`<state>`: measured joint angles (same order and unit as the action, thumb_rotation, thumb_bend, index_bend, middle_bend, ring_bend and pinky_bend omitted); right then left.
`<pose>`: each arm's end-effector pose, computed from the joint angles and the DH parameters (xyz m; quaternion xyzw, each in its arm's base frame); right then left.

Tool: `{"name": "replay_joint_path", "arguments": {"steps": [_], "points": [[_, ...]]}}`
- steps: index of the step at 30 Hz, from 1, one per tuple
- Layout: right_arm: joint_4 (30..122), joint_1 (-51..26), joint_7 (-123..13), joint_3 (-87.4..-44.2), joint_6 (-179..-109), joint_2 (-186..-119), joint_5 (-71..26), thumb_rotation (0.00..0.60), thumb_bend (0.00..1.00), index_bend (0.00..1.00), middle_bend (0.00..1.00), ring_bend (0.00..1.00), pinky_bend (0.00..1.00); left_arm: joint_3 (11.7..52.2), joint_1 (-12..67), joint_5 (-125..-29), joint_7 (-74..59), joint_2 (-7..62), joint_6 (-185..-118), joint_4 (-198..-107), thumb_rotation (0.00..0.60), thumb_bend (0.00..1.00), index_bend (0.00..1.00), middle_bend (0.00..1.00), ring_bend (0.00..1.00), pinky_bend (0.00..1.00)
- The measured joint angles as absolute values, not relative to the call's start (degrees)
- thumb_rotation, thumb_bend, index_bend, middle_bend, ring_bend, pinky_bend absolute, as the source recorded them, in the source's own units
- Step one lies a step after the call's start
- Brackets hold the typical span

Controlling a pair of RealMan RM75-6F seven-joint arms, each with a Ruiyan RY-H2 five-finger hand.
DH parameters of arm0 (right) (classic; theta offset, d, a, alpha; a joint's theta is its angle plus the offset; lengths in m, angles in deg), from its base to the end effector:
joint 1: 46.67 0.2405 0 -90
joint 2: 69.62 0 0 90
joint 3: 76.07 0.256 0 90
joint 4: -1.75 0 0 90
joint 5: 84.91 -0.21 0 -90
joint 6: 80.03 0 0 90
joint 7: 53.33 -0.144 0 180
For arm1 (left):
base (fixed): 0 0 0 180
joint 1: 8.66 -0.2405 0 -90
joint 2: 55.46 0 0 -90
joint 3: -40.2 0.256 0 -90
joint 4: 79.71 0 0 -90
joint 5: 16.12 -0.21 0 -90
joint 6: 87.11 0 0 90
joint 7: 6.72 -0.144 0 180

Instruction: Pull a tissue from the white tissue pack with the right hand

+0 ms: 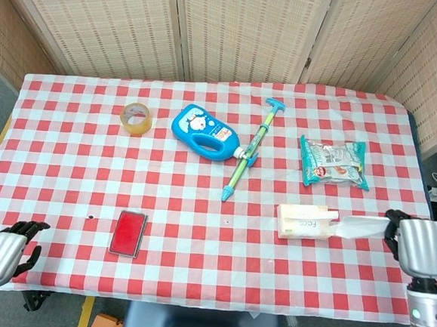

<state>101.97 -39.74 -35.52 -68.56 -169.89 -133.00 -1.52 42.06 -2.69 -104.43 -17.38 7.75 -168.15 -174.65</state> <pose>-0.2724 -0.2036 0.1764 0.5857 -0.2894 0.3804 0.6546 -0.3052 0.1672 0.1377 -0.6701 -0.3634 -0.3104 0.5679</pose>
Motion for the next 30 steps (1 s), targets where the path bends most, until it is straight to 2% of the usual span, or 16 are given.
{"name": "replay_joint_path", "arguments": {"steps": [3, 7, 9, 10, 12, 13, 15, 18, 23, 30], "points": [[101.6, -42.6, -35.4, -70.7, -171.7, -132.2, -1.1, 0.6, 0.82, 0.8, 0.72, 0.85, 0.96, 42.0, -2.7, -104.3, -17.3, 7.7, -168.2, -174.7, 0.6, 0.51, 0.31, 0.34, 0.3, 0.53], [99.5, -44.1, -37.5, -71.4, -171.9, -132.4, -2.8, 0.6, 0.82, 0.8, 0.72, 0.85, 0.96, 42.0, -2.7, -104.1, -17.5, 7.8, -168.0, -174.6, 0.6, 0.51, 0.31, 0.34, 0.3, 0.53], [98.2, -44.4, -39.4, -71.3, -171.5, -132.9, -4.0, 0.6, 0.82, 0.76, 0.72, 0.82, 0.96, 42.0, -2.6, -104.1, -17.7, 7.9, -167.9, -174.7, 0.6, 0.51, 0.31, 0.34, 0.3, 0.53], [97.6, -44.5, -40.4, -71.2, -171.2, -133.2, -4.3, 0.6, 0.78, 0.69, 0.71, 0.79, 0.95, 42.0, -2.6, -104.1, -17.8, 7.9, -167.8, -174.7, 0.6, 0.51, 0.31, 0.34, 0.3, 0.53], [96.4, -44.5, -42.8, -71.1, -170.5, -133.6, -4.6, 0.6, 0.63, 0.56, 0.66, 0.74, 0.93, 42.0, -2.6, -104.1, -17.9, 7.9, -167.9, -174.8, 0.6, 0.51, 0.31, 0.34, 0.3, 0.53], [95.8, -44.6, -43.8, -71.2, -170.2, -133.8, -4.6, 0.6, 0.51, 0.48, 0.62, 0.71, 0.9, 42.0, -2.6, -104.0, -18.0, 7.9, -167.9, -174.8, 0.6, 0.51, 0.31, 0.34, 0.3, 0.53], [94.8, -44.6, -45.4, -71.2, -169.6, -134.2, -4.7, 0.6, 0.35, 0.4, 0.55, 0.65, 0.85, 41.9, -2.7, -103.8, -18.0, 7.9, -167.8, -174.8, 0.6, 0.51, 0.31, 0.34, 0.3, 0.53], [94.4, -45.0, -44.6, -71.1, -170.3, -134.9, -4.4, 0.6, 0.23, 0.31, 0.45, 0.55, 0.76, 41.9, -2.7, -103.7, -17.9, 7.8, -167.9, -174.8, 0.6, 0.51, 0.31, 0.34, 0.3, 0.53], [96.3, -45.8, -44.2, -71.4, -170.8, -134.5, -4.2, 0.6, 0.17, 0.23, 0.36, 0.42, 0.65, 42.0, -2.7, -103.9, -17.8, 7.9, -167.8, -174.6, 0.6, 0.51, 0.31, 0.34, 0.3, 0.53], [97.8, -46.0, -44.6, -71.1, -170.8, -134.5, -3.6, 0.6, 0.17, 0.22, 0.34, 0.39, 0.62, 41.8, -2.4, -103.1, -17.4, 8.0, -167.0, -174.2, 0.6, 0.51, 0.31, 0.34, 0.3, 0.53]]}}
